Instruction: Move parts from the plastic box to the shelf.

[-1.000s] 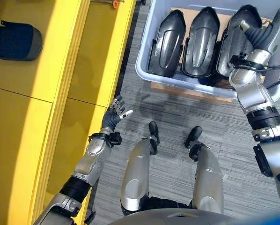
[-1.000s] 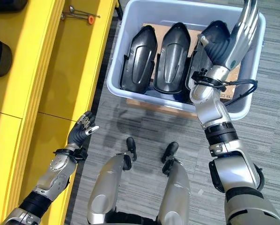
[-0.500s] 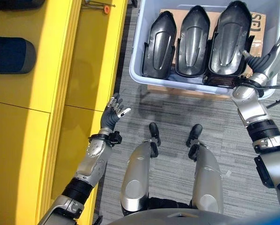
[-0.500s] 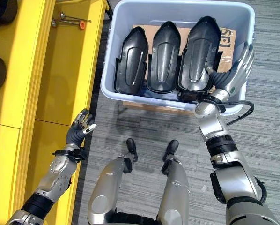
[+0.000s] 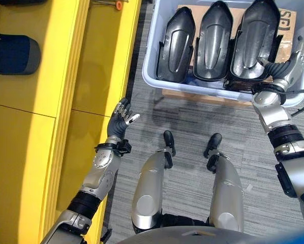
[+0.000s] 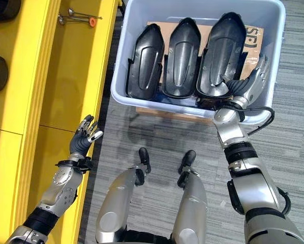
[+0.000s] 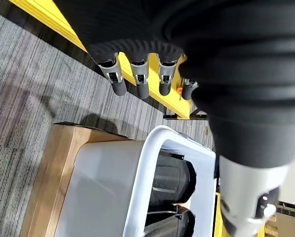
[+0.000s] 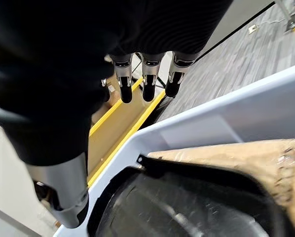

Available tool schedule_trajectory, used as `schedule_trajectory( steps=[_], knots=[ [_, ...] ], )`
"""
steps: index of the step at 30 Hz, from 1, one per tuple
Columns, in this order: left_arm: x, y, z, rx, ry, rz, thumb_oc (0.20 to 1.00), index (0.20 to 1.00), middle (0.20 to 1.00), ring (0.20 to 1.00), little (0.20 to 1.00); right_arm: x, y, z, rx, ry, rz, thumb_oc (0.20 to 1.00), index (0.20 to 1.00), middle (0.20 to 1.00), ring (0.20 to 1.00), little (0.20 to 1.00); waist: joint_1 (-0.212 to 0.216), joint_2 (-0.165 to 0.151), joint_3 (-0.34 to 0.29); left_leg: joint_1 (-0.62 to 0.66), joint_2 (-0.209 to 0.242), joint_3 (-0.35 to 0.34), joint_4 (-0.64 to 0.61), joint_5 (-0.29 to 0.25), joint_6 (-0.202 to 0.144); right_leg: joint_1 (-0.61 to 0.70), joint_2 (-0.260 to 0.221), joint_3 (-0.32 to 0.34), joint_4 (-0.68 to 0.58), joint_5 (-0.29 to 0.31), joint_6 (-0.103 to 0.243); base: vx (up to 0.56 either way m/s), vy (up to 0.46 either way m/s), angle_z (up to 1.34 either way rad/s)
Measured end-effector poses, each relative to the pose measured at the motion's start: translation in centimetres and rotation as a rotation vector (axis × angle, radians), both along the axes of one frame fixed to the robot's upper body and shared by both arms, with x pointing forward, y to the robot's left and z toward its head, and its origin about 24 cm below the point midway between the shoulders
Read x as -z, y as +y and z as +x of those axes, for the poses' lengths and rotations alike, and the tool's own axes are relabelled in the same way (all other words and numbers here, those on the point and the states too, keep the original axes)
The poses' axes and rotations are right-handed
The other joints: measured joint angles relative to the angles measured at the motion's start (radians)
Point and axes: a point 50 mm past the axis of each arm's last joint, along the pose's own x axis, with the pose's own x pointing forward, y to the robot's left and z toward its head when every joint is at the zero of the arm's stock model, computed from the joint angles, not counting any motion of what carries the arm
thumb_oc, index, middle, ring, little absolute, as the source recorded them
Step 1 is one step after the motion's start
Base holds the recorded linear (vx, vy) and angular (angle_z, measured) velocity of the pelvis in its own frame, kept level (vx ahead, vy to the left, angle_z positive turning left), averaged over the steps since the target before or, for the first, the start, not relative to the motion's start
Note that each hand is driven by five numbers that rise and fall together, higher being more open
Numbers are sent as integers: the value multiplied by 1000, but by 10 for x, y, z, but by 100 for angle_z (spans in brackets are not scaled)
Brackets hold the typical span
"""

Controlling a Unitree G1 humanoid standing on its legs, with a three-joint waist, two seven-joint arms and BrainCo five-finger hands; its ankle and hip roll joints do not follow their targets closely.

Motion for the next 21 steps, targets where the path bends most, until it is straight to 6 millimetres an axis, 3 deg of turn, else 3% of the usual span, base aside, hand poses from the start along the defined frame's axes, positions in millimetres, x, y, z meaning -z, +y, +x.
schedule_trajectory(
  steps=[5,21],
  knots=[
    [3,1,0,-2,15,2,1000,1000,1000,1000,1000,-10,7,4,-24,-7,-24,1000,1000,1000,1000,1000,6,0,0,-20,0,-2,22,-8,1,-24,-10,1,30,-9,-5,3,-1,1],
    [6,-2,0,37,26,9,1000,1000,1000,1000,1000,4,-3,4,26,21,156,1000,1000,1000,1000,1000,1,1,0,-94,11,1,105,-44,15,-83,-17,15,63,-21,-1,1,1,-1]
  ],
)
